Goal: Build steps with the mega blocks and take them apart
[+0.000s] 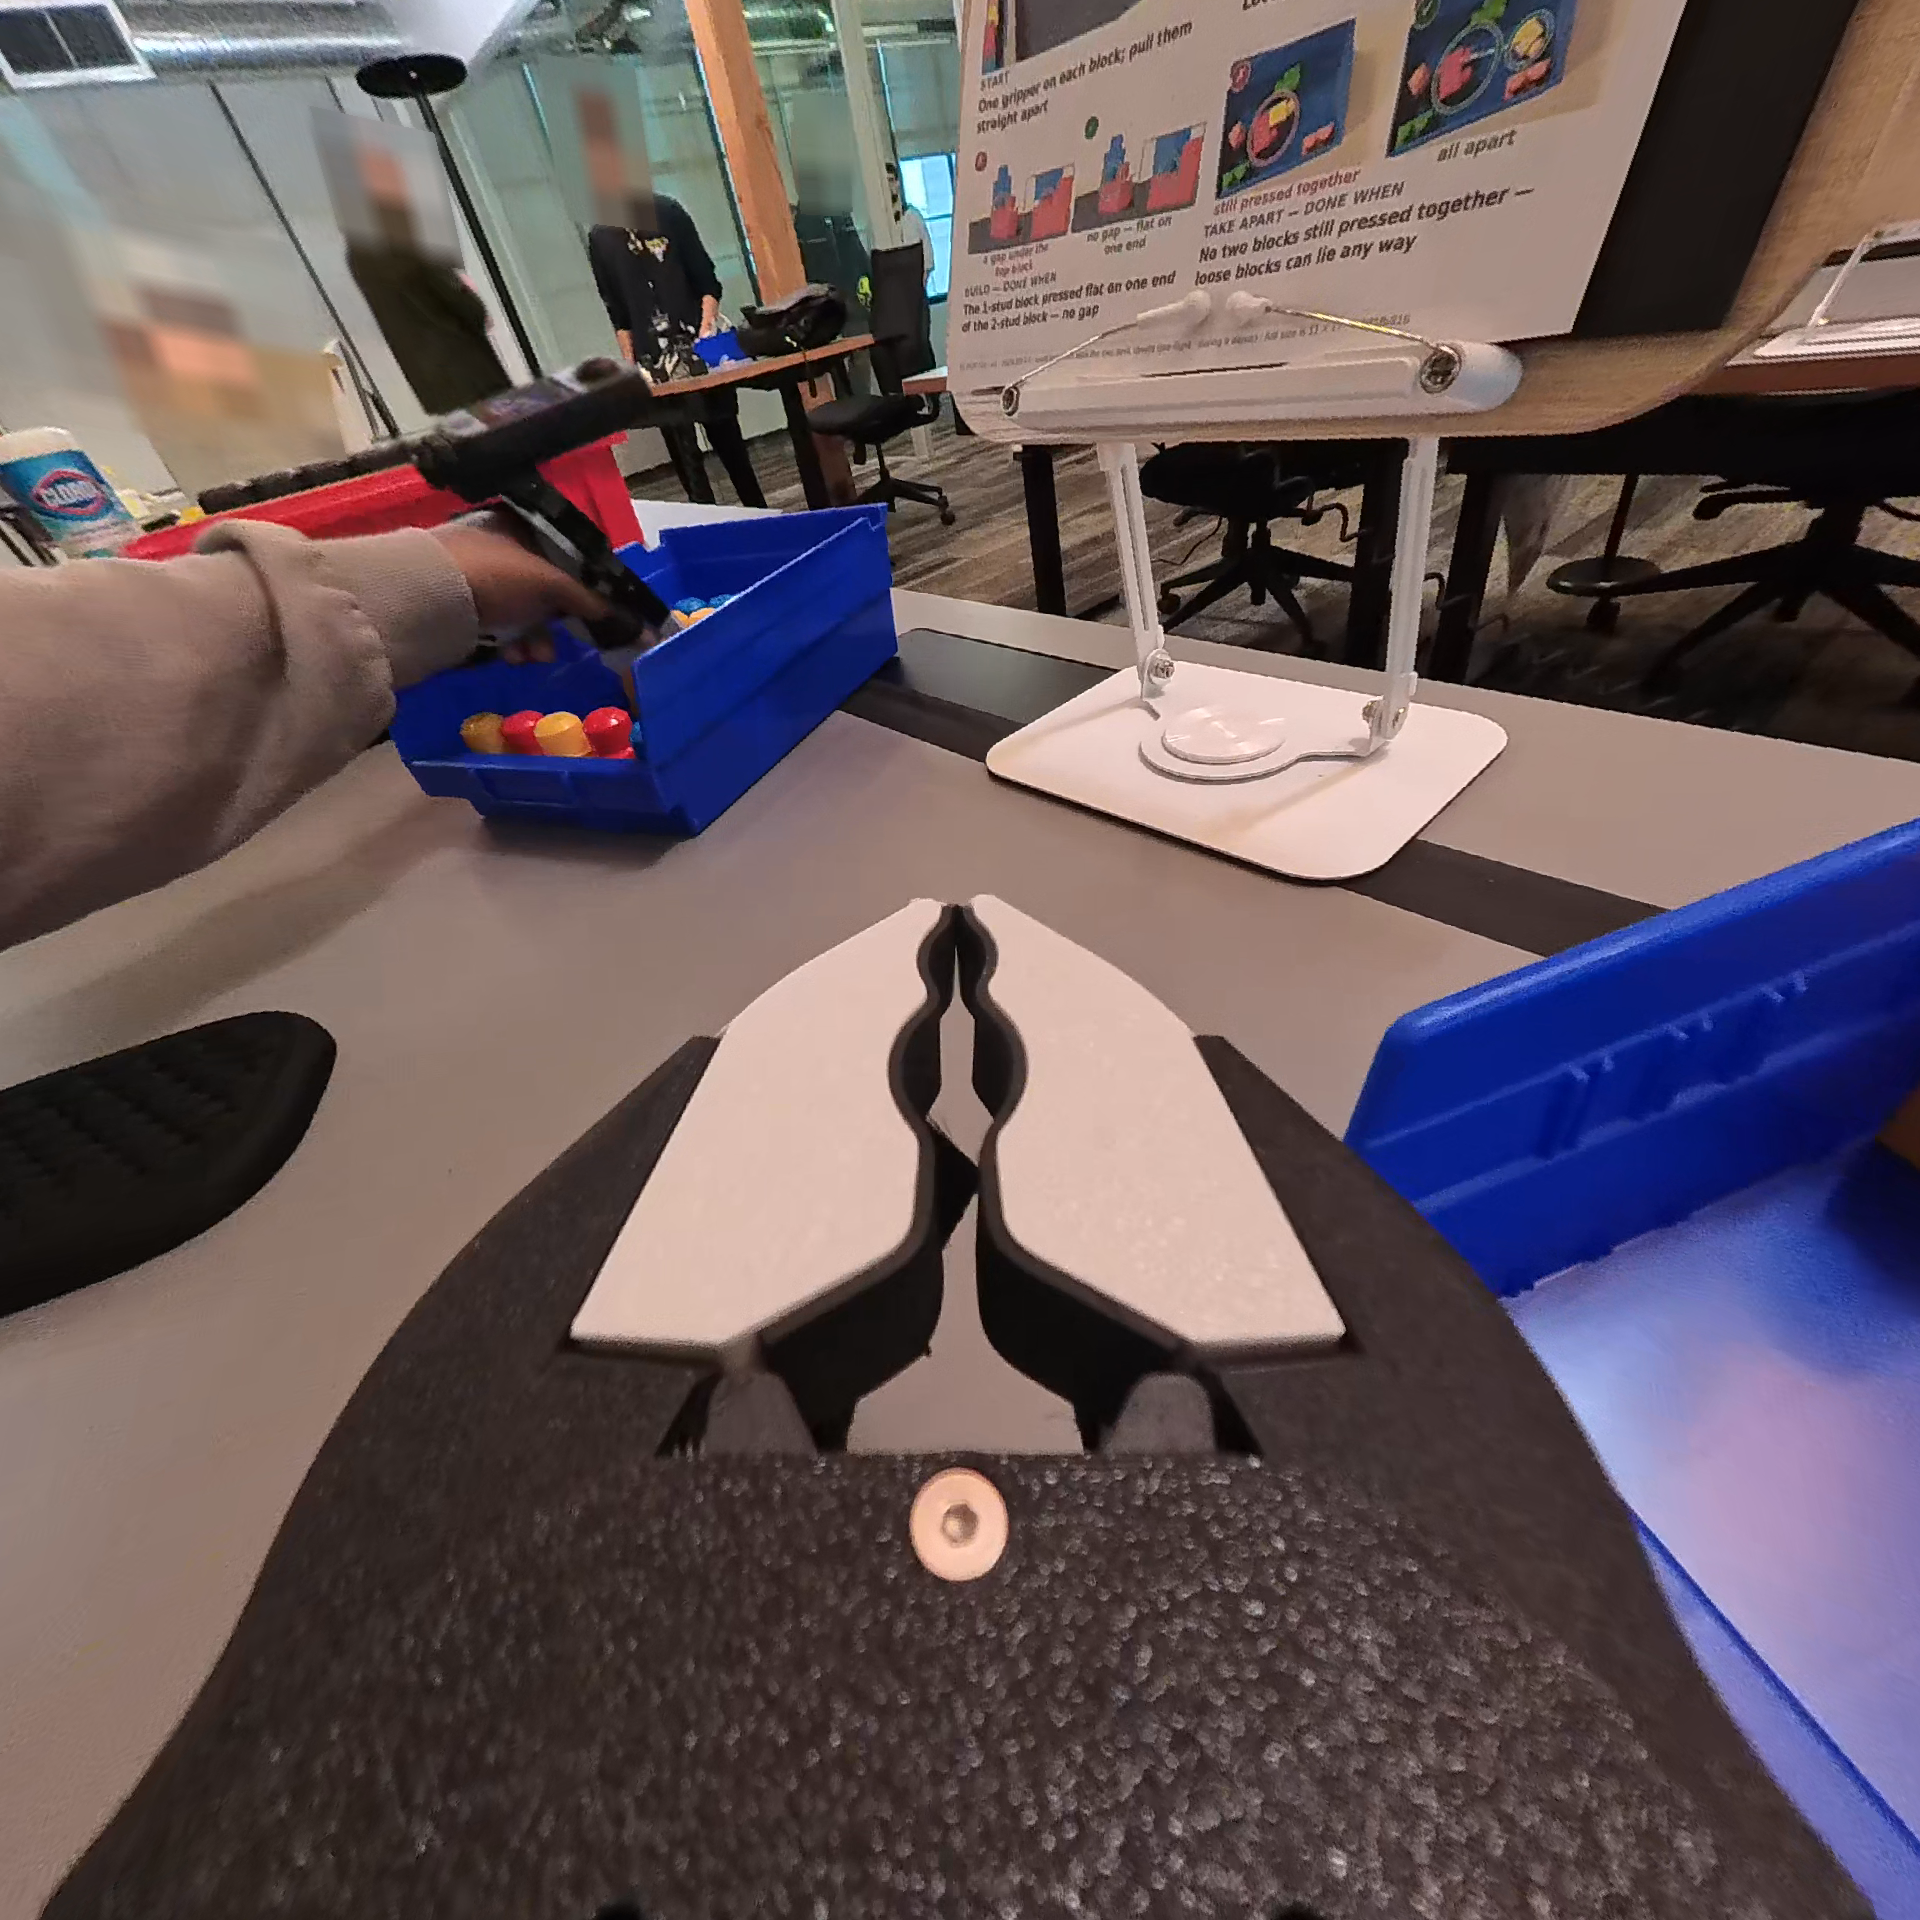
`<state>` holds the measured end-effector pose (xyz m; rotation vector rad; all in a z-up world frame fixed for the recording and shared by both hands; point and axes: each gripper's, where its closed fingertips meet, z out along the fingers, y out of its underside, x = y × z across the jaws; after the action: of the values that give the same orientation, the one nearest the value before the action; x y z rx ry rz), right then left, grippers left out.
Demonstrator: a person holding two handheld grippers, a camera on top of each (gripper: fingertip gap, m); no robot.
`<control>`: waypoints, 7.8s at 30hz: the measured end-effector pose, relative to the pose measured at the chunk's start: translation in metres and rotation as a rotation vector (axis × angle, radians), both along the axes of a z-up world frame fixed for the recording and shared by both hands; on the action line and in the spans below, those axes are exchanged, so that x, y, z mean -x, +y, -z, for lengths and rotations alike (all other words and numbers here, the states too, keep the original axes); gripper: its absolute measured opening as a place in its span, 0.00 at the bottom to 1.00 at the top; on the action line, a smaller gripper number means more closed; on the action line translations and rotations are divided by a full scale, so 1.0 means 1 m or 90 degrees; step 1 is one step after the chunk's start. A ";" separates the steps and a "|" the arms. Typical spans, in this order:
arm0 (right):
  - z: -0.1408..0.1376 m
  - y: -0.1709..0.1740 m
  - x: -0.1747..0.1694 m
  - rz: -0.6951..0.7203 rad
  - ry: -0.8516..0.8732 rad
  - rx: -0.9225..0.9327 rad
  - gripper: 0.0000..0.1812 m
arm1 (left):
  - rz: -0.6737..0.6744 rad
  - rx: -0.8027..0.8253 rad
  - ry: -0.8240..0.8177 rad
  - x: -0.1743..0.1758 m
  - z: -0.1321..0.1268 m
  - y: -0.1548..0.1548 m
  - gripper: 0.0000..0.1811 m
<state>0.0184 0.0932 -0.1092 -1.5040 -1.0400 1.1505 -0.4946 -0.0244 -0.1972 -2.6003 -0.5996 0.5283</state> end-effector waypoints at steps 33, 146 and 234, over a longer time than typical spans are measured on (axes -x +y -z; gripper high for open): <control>0.003 -0.006 0.001 -0.002 -0.021 -0.021 0.00 | 0.624 -0.143 -0.119 -0.534 -0.001 -0.027 0.16; -0.042 -0.122 0.094 -0.312 0.069 0.006 0.18 | 0.670 -0.952 -0.463 -0.379 -0.171 -0.056 0.20; -0.055 -0.004 -0.042 0.163 0.064 -0.112 0.00 | 0.086 -0.473 -0.014 -0.089 -0.082 0.025 0.17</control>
<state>0.0604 0.0889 -0.0546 -1.3801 -0.8316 0.9200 -0.4060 0.0002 -0.1148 -1.9203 -0.4981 0.1772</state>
